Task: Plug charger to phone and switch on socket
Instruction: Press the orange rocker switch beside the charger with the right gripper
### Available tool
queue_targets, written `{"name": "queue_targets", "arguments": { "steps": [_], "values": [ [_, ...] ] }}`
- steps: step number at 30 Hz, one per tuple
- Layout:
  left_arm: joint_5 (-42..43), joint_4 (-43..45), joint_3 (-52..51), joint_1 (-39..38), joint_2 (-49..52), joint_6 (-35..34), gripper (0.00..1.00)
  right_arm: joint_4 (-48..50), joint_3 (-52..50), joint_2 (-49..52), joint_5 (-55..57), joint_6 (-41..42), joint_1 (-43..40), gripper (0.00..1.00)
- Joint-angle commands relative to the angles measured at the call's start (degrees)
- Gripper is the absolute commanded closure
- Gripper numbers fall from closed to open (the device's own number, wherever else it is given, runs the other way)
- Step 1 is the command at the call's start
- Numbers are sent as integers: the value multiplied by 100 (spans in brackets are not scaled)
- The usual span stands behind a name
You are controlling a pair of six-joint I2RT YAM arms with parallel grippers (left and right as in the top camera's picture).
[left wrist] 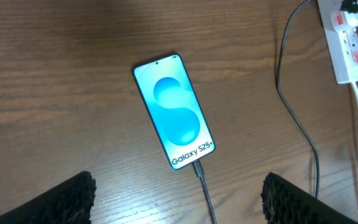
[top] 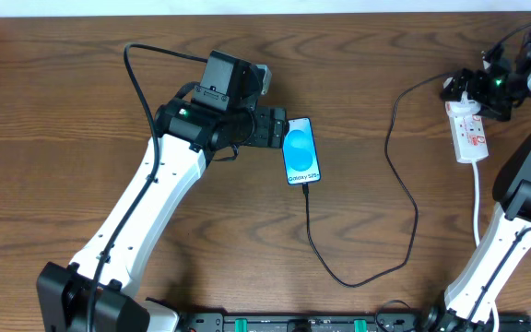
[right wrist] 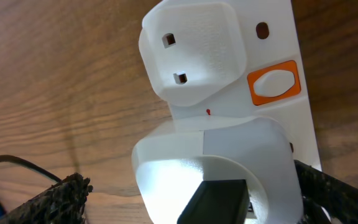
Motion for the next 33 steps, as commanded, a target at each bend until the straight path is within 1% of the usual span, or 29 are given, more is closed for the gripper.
{"name": "queue_targets", "arguments": {
  "steps": [1,3,7,13,20,33],
  "values": [
    [-79,0,50,24,-44,118,14,-96,-24,59,629,-50,109,1],
    [-79,0,50,24,-44,118,14,-201,79,59,992,-63,107,1],
    [-79,0,50,24,-44,118,14,-184,107,59,896,-61,105,1],
    [-79,0,50,24,-44,118,14,-212,107,59,-28,-278,105,1],
    [-79,0,50,24,-44,118,14,-282,107,59,-634,-223,105,1],
    [-79,2,50,24,-44,118,14,-439,105,59,-562,-162,105,1]
  ]
}}
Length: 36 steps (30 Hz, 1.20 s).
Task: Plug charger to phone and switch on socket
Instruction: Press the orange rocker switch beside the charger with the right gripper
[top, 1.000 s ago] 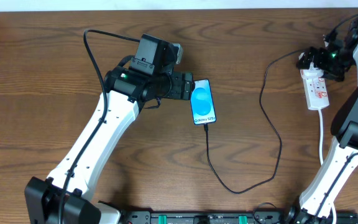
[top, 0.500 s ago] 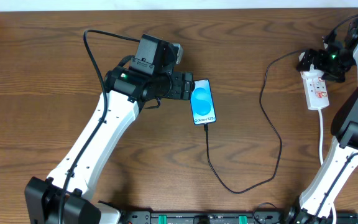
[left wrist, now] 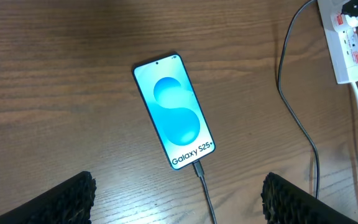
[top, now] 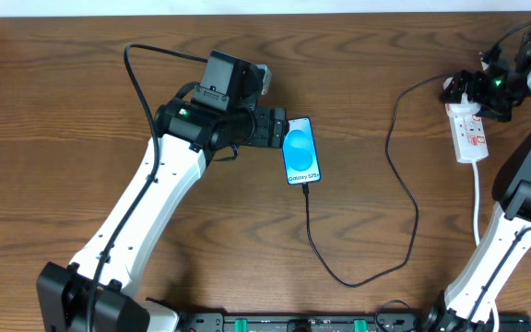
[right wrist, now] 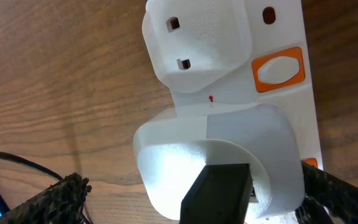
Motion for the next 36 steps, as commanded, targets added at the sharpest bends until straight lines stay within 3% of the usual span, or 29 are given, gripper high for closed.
{"name": "queue_targets", "arguments": {
  "steps": [1,18,25,36],
  "values": [
    [-79,0,50,24,-44,116,14,-166,4,55,-549,31,101,1],
    [-79,0,50,24,-44,116,14,-168,2,55,-529,28,101,2],
    [-79,0,50,24,-44,116,14,-199,20,39,52,203,59,1],
    [-79,2,50,24,-44,116,14,-487,549,2,249,201,-177,2]
  ]
}}
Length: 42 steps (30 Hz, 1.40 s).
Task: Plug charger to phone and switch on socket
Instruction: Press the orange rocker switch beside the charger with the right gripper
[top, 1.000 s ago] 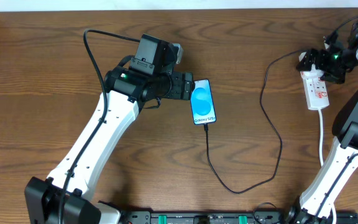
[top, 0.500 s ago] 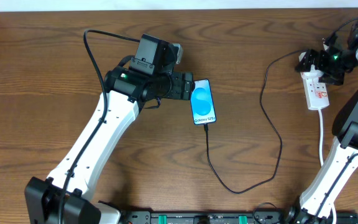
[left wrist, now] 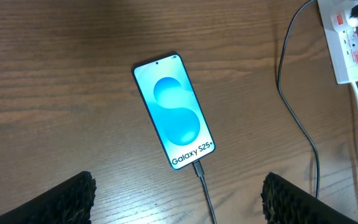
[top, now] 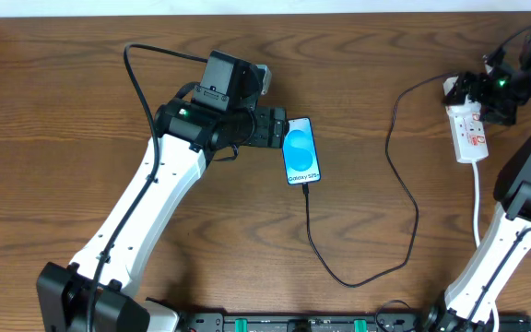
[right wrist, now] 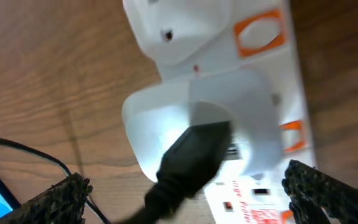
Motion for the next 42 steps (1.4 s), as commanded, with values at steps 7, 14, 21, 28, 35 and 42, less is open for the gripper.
{"name": "queue_targets", "arguments": {
  "steps": [7,14,21,28,35,42],
  "values": [
    [-79,2,50,24,-44,116,14,66,280,0,68,52,-72,1],
    [-79,2,50,24,-44,116,14,92,205,2,66,52,-35,1],
    [-79,0,50,24,-44,116,14,282,-31,13,0,52,96,1],
    [-79,0,50,24,-44,116,14,476,-319,15,4,98,247,1],
    [-79,0,50,24,-44,116,14,540,-450,15,9,96,251,1],
    [-79,0,50,24,-44,116,14,560,-503,15,-96,118,254,1]
  ]
}}
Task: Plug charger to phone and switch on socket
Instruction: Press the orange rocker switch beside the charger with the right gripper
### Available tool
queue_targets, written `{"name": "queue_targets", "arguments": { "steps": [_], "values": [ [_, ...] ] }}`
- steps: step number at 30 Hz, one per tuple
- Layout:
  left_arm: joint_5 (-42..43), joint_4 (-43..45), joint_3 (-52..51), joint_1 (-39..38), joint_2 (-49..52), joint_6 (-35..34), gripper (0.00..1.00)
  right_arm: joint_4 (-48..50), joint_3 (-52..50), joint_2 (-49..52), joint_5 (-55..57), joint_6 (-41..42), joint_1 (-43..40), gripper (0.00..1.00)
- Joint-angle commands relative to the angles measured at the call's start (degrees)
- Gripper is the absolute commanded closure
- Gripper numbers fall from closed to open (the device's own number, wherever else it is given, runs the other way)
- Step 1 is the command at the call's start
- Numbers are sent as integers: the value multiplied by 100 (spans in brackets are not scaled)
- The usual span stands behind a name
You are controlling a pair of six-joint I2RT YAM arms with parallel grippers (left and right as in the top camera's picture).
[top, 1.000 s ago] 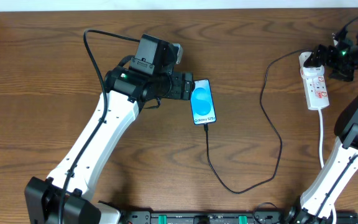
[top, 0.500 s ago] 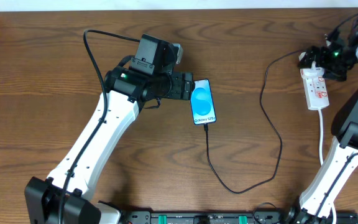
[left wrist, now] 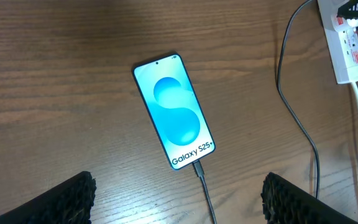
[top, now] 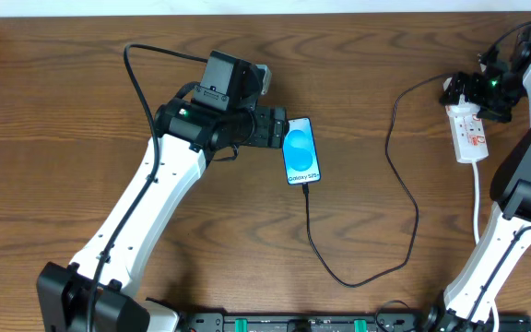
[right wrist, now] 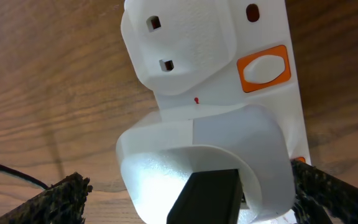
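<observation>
The phone [top: 302,150] lies face up, screen lit blue, with the black charger cable [top: 411,217] plugged into its lower end [left wrist: 199,169]. The cable loops across the table to a white charger adapter [right wrist: 185,162] seated in the white power strip [top: 468,129]. My right gripper [right wrist: 185,199] is open, its fingers straddling that adapter. An orange switch [right wrist: 264,68] shows beside a second white plug [right wrist: 179,43]; a sliver of another orange switch [right wrist: 300,160] sits by the right finger. My left gripper [left wrist: 176,208] hangs open just above the phone's near side.
The power strip's white lead [top: 477,198] runs down the table's right side. The black cable's loop [left wrist: 297,118] lies between the phone and the strip. A dark rail [top: 321,323] lines the front edge.
My right gripper was drawn back from the strip, with more of it in a blurred view. Now it is close over the charger adapter again. The left arm, phone and cable have not moved.
The phone lay with the cable plugged in throughout, my left gripper open above it. My right gripper stood open round the charger adapter at the first two moments, then stood further off, and now is close in on it again.
</observation>
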Motion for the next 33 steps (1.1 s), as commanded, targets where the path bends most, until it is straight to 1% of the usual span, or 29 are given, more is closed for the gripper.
{"name": "queue_targets", "arguments": {
  "steps": [1,11,33],
  "values": [
    [-76,0,50,24,-44,116,14,-70,-146,22,-391,116,79,1],
    [-76,0,50,24,-44,116,14,-63,-149,22,-863,118,81,1],
    [-76,0,50,24,-44,116,14,-105,-297,24,-1139,138,83,1]
  ]
}}
